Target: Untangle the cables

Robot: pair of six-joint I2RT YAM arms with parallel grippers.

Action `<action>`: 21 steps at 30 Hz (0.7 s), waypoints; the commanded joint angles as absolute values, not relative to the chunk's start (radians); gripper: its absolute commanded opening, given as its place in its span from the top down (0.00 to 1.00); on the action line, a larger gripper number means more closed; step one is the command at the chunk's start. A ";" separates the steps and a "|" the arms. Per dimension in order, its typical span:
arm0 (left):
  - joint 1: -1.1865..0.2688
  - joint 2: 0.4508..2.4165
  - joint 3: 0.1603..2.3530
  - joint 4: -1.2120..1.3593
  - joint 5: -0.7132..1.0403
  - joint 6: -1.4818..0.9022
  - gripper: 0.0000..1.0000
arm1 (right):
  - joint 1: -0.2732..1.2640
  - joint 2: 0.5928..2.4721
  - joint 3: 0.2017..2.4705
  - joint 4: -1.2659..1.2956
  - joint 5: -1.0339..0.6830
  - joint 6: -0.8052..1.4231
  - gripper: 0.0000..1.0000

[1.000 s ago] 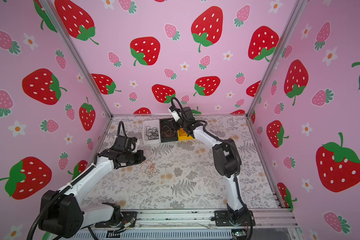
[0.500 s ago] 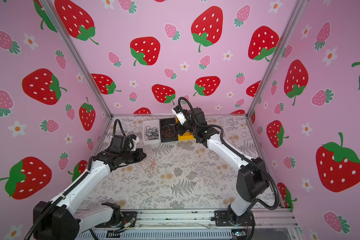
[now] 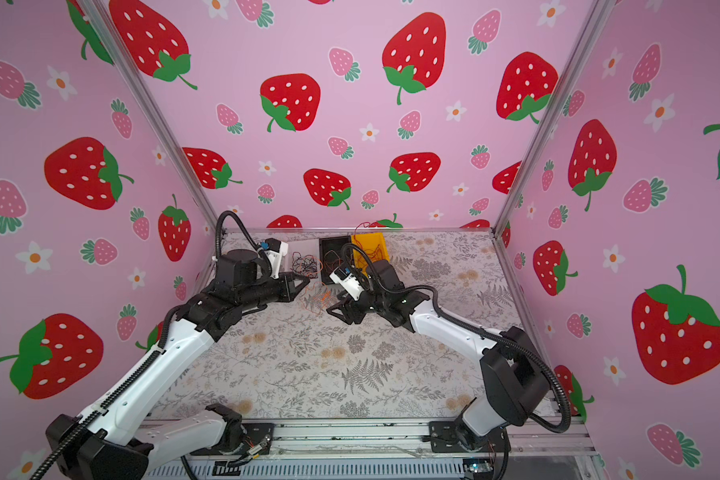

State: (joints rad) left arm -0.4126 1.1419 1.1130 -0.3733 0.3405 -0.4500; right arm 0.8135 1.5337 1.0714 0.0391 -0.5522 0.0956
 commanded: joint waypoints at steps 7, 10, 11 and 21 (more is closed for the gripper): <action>-0.457 1.164 1.154 -0.352 0.310 -0.399 1.00 | 0.814 1.501 1.082 0.114 -0.586 0.104 0.42; -0.457 1.160 1.158 -0.360 0.301 -0.382 1.00 | 0.814 1.460 1.051 0.117 -0.528 0.080 0.34; -0.457 1.158 1.158 -0.359 0.303 -0.378 1.00 | 0.812 1.444 1.040 0.114 -0.484 0.077 0.32; -0.473 1.184 1.152 -0.348 0.376 -0.375 1.00 | 0.784 1.433 1.059 0.177 -0.500 0.097 0.32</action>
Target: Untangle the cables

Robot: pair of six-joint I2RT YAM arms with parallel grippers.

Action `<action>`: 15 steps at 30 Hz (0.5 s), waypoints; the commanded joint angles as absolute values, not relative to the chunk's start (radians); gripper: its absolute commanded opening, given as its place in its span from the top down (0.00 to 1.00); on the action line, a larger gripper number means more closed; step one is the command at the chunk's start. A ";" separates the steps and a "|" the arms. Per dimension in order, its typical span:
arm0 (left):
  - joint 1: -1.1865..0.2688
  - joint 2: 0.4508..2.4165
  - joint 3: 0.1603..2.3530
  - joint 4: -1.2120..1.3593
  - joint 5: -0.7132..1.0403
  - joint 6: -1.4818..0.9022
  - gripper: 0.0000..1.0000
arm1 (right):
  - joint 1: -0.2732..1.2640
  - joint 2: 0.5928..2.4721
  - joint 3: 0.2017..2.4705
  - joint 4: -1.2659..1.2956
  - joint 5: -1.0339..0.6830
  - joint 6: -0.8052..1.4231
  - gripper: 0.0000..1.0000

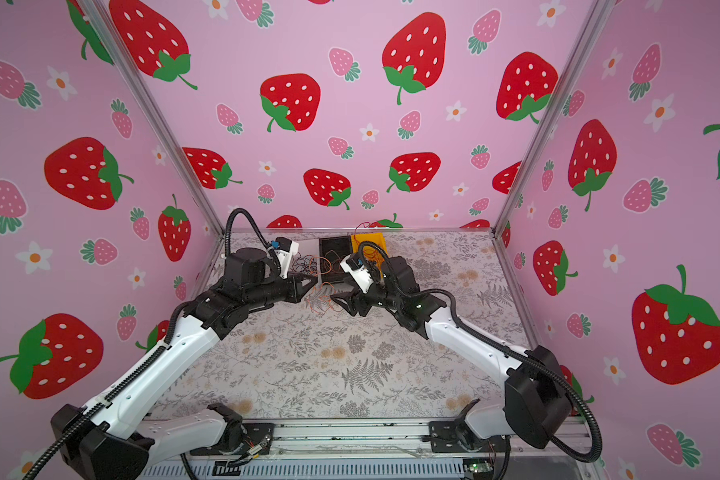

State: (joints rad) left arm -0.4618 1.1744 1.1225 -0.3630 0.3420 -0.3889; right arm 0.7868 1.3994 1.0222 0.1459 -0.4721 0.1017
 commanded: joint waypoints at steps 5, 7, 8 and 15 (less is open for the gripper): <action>-0.488 1.186 1.161 -0.347 0.391 -0.363 1.00 | 0.785 1.513 1.110 0.175 -0.534 0.118 0.44; -0.489 1.187 1.159 -0.351 0.395 -0.358 1.00 | 0.784 1.516 1.110 0.199 -0.530 0.130 0.53; -0.489 1.187 1.160 -0.354 0.400 -0.355 1.00 | 0.784 1.513 1.103 0.218 -0.520 0.137 0.59; -0.489 1.173 1.154 -0.337 0.404 -0.356 1.00 | 0.784 1.512 1.100 0.203 -0.535 0.124 0.89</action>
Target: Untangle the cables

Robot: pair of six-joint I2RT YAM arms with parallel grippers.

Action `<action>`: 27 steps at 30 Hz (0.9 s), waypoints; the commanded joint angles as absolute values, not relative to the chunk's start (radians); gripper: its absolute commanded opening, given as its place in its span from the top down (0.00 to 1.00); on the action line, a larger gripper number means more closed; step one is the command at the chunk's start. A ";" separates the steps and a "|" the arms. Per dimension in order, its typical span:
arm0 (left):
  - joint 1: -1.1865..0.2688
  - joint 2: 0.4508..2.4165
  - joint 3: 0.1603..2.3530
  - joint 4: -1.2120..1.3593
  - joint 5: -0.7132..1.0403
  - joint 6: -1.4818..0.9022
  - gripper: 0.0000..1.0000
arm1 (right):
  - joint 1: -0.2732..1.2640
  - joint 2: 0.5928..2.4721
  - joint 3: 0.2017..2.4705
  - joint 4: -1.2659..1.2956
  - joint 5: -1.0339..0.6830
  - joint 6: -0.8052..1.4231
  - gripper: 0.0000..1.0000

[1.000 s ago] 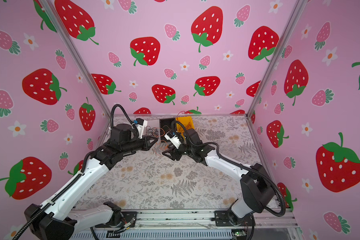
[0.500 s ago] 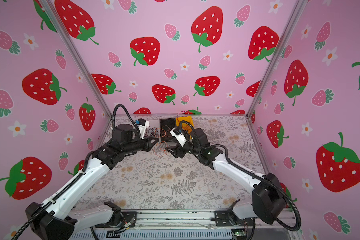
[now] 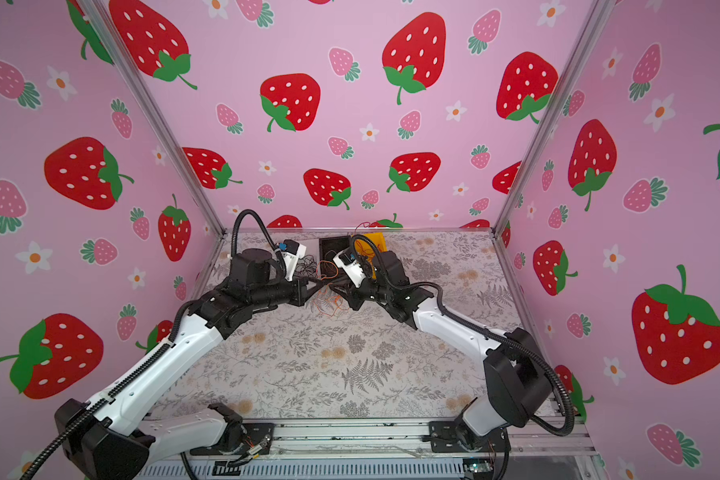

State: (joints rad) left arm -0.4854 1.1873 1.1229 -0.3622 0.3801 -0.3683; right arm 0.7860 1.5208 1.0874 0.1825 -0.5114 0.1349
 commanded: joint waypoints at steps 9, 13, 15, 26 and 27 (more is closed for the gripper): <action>-0.480 1.081 1.099 -0.318 0.223 -0.385 0.25 | 0.778 1.448 1.093 0.266 -0.507 0.170 1.00; -0.436 1.030 1.048 -0.314 0.200 -0.411 0.24 | 0.765 1.432 1.097 0.304 -0.507 0.205 1.00; -0.399 1.007 1.006 -0.296 0.215 -0.437 0.26 | 0.759 1.428 1.101 0.325 -0.518 0.224 1.00; -0.368 1.025 0.800 -0.158 0.482 -0.345 0.37 | 0.746 1.445 1.185 0.327 -0.544 0.260 1.00; -0.368 1.016 0.782 -0.135 0.490 -0.336 0.36 | 0.744 1.448 1.197 0.325 -0.549 0.263 1.00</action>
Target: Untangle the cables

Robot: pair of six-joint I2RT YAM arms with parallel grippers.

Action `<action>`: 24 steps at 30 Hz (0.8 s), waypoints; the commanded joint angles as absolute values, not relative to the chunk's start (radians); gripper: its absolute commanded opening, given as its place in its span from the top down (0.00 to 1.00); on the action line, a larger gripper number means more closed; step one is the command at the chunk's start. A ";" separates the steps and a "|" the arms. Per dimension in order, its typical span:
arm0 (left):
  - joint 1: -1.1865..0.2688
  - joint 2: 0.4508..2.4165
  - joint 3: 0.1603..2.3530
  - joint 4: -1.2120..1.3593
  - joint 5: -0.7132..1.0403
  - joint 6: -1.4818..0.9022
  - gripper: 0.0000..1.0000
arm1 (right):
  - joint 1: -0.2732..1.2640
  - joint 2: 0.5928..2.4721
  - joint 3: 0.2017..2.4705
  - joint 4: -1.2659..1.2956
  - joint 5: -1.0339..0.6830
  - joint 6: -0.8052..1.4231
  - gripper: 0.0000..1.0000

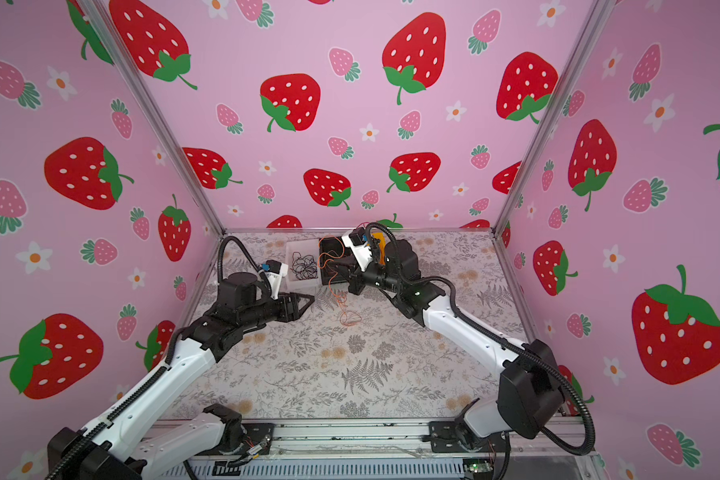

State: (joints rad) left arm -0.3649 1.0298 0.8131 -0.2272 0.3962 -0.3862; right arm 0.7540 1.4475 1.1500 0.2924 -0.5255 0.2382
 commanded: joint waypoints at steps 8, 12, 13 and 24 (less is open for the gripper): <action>-0.408 0.944 0.631 0.137 0.591 -0.130 0.30 | 0.741 1.499 1.333 0.287 -0.581 0.289 1.00; -0.452 0.936 0.602 0.168 0.489 0.046 0.28 | 0.741 1.538 1.411 0.267 -0.608 0.285 1.00; -0.453 0.939 0.611 0.154 0.440 0.083 0.28 | 0.742 1.550 1.435 0.250 -0.614 0.278 1.00; -0.485 0.851 0.606 0.153 0.176 0.401 0.01 | 0.743 1.615 1.573 0.210 -0.669 0.285 1.00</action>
State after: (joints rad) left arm -0.4828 0.8566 0.6235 0.0998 0.2676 0.3050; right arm 0.7456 1.6115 1.5330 0.2111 -0.6319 0.2695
